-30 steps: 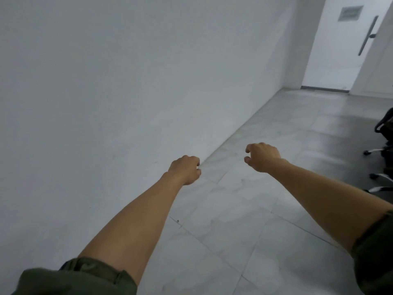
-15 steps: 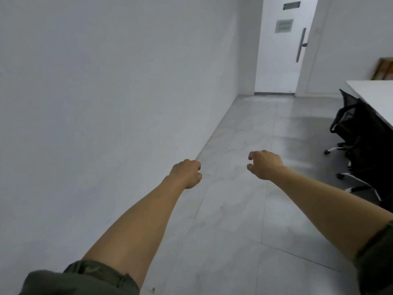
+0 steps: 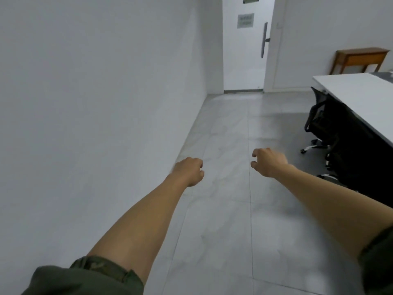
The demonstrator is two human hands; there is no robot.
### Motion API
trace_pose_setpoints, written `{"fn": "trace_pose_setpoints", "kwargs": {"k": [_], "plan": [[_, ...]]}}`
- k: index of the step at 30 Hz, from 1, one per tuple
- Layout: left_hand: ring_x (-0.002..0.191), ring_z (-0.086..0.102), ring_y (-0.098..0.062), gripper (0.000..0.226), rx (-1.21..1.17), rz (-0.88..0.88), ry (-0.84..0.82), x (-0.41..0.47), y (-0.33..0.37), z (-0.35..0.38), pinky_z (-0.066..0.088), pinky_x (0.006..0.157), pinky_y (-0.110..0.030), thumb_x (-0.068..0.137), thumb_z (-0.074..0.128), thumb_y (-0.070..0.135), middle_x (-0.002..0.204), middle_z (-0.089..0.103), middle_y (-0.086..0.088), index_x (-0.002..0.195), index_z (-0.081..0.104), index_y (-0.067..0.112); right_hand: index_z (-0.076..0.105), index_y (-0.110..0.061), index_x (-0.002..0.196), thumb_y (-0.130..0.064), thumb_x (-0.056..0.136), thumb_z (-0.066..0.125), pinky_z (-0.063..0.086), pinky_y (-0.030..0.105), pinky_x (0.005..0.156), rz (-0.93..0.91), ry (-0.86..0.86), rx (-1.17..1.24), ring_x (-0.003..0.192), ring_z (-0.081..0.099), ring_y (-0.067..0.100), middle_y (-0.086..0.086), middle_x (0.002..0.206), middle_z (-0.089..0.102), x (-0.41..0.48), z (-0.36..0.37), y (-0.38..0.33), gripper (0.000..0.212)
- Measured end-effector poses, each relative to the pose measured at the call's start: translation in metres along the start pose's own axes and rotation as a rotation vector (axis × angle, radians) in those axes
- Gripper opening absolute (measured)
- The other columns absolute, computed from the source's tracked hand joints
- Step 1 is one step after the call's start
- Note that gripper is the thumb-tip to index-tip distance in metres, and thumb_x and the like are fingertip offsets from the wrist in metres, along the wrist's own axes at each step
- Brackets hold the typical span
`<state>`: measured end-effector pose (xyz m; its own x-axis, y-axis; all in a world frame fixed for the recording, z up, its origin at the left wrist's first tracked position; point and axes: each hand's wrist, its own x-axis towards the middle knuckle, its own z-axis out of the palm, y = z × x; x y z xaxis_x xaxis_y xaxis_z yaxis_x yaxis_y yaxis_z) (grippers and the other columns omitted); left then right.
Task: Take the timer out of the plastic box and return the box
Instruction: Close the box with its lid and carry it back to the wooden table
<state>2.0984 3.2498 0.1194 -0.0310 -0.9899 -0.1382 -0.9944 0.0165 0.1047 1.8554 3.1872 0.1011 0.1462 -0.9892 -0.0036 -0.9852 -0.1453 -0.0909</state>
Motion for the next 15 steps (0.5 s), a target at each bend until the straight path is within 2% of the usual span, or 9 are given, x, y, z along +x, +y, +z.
{"fn": "trace_pose_setpoints", "kwargs": {"k": [8, 15], "plan": [[0.113, 0.058, -0.029, 0.041, -0.023, 0.001, 0.001, 0.196, 0.028, -0.034, 0.046, 0.089, -0.036, 0.097, 0.045, 0.032, 0.132, 0.055, -0.011, 0.134, 0.051, 0.016, 0.06, -0.015, 0.122, -0.032, 0.093, 0.052, 0.048, 0.036, 0.085, 0.003, -0.01, -0.033, 0.11, 0.06, 0.034, 0.012, 0.123, 0.062, 0.194, -0.026, 0.053, 0.035], [0.115, 0.057, -0.028, 0.041, -0.017, -0.002, -0.029, 0.36, 0.017, -0.034, 0.047, 0.091, -0.036, 0.096, 0.046, 0.033, 0.133, 0.055, -0.01, 0.133, 0.052, 0.016, 0.061, -0.014, 0.118, -0.031, 0.092, 0.052, 0.049, 0.035, 0.08, -0.009, -0.032, -0.064, 0.104, 0.062, 0.033, 0.011, 0.118, 0.064, 0.348, 0.001, 0.08, 0.032]]}}
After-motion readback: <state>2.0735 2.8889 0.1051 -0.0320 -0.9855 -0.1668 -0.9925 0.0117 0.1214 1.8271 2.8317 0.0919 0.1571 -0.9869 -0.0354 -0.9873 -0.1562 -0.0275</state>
